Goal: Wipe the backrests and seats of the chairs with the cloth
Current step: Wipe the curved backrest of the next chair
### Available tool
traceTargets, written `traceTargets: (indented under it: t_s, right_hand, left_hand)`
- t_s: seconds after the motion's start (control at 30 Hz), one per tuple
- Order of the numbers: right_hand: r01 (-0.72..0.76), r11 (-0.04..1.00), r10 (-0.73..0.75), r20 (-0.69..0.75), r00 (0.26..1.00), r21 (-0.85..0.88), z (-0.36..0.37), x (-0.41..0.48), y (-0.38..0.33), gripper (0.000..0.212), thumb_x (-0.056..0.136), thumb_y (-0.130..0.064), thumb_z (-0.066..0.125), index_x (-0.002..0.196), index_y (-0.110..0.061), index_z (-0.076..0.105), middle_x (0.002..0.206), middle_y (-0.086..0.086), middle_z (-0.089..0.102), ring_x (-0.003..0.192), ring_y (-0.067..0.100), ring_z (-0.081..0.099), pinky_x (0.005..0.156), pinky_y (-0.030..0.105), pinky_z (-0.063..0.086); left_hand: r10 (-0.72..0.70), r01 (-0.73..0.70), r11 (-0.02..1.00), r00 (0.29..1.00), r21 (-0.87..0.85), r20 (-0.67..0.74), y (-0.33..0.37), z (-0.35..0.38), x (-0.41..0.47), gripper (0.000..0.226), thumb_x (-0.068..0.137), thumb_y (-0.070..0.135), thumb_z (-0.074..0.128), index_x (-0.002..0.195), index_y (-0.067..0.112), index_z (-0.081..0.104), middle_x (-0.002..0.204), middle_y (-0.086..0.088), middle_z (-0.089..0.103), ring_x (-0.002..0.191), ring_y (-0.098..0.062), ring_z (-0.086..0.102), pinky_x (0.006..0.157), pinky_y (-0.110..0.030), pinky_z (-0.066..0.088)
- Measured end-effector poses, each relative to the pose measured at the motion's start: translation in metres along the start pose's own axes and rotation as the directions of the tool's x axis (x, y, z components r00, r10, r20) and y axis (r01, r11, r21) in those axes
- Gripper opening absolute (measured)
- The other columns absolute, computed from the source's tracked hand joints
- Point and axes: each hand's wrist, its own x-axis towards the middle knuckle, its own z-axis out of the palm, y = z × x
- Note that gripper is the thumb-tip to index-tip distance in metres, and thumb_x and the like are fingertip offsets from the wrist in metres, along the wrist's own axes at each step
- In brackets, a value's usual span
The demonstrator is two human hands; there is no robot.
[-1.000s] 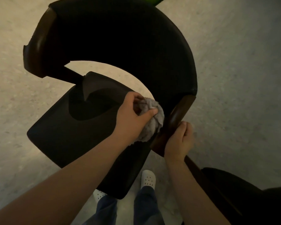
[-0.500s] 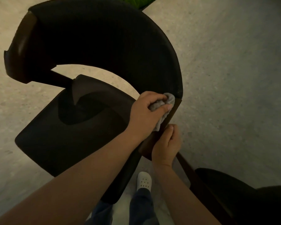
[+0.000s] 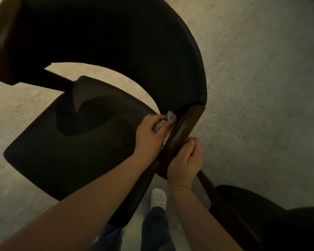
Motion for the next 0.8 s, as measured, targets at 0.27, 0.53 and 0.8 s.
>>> traceTargets:
  t_s: [0.27,0.53,0.8]
  right_hand:
    - [0.011,1.0,-0.011,-0.002,1.0,-0.023,-0.001,-0.001,-0.002,0.028,0.094,-0.033,0.03,0.071,-0.028,0.045,0.064,-0.014,0.047,0.055,0.006,0.043,0.054,0.012,0.036]
    - [0.001,0.999,-0.001,-0.012,1.0,-0.052,-0.001,0.0,-0.003,0.031,0.094,-0.035,0.028,0.069,-0.025,0.043,0.064,-0.01,0.047,0.055,0.009,0.043,0.05,0.019,0.034]
    - [-0.008,0.997,0.008,-0.007,1.0,-0.071,-0.001,0.001,-0.004,0.031,0.092,-0.036,0.026,0.068,-0.025,0.043,0.059,-0.007,0.041,0.053,0.008,0.041,0.049,0.022,0.034]
  left_hand:
    - [0.005,-0.001,0.988,1.0,0.156,-0.021,0.02,-0.038,0.003,0.006,0.092,0.033,0.061,0.094,0.036,0.058,0.101,0.011,0.055,0.093,0.002,0.054,0.077,-0.012,0.041]
    - [0.466,-0.466,0.854,0.883,0.231,0.057,0.105,-0.007,0.019,0.029,0.088,0.032,0.068,0.113,0.017,0.068,0.108,0.008,0.045,0.1,-0.008,0.049,0.089,-0.022,0.047]
    - [0.578,-0.587,0.715,0.802,0.379,0.152,0.094,0.007,0.036,0.027,0.085,0.035,0.071,0.103,0.015,0.068,0.105,-0.004,0.05,0.094,-0.014,0.05,0.081,-0.03,0.051]
